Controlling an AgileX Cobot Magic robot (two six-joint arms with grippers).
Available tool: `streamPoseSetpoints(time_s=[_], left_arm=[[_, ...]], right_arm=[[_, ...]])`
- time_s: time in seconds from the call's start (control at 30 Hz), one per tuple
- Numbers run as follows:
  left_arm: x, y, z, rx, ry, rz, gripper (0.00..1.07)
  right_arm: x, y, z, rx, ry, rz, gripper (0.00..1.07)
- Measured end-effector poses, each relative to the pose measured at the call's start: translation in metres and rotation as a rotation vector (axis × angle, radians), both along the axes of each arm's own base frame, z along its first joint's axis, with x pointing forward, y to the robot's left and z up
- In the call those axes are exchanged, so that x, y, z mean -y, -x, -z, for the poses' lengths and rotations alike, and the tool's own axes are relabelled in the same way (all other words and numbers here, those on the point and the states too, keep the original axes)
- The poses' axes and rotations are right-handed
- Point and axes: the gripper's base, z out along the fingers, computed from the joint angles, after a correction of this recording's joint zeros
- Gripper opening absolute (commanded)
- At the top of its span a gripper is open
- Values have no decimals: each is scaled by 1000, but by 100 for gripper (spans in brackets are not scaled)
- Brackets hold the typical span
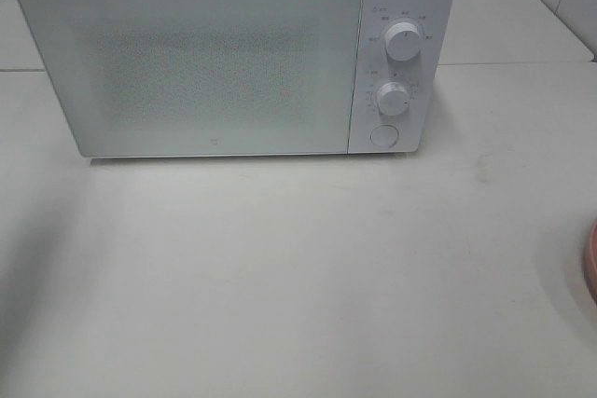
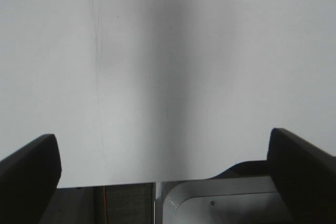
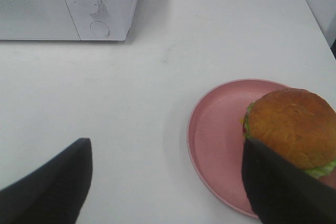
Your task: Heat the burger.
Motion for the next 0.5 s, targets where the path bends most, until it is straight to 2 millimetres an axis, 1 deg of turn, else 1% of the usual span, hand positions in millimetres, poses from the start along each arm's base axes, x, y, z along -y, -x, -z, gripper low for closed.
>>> streamPoseSetpoints(time_s=[0.03,0.07,0.1,0.13,0.17,0.2,0.23,0.27,0.3,0.33,0.37,0.4,0.43,0.5], left_arm=[[-1,6,2,-4,-2,-3,100],[-1,6,2,-4,-2,-3,100],[-1,18,5,1,-3,-6,100],[-1,18,5,1,-3,-6,100],[-1,24,6,7,-4,-8,100],[-1,35,5,25,-9,-8,100],[-1,35,5,25,-9,-8,100],[-1,47,7,31,-15,-7,100],[-1,52,7,39,-18,-7,100],[-1,52,7,39,-18,-7,100],[-1,62,7,59,-18,-8,100],[-1,67,7,74,-19,-9,100],[-1,67,7,74,-19,-9,100],[0,90,11,126,-22,-11,100]], right_arm=[[0,0,0,0,0,0,75],[0,0,0,0,0,0,75],[0,0,0,0,0,0,75],[0,0,0,0,0,0,75],[0,0,0,0,0,0,75],[0,0,0,0,0,0,75],[0,0,0,0,0,0,75],[0,0,0,0,0,0,75],[0,0,0,0,0,0,75],[0,0,0,0,0,0,75],[0,0,0,0,0,0,75],[0,0,0,0,0,0,75],[0,0,0,0,0,0,75],[0,0,0,0,0,0,75]])
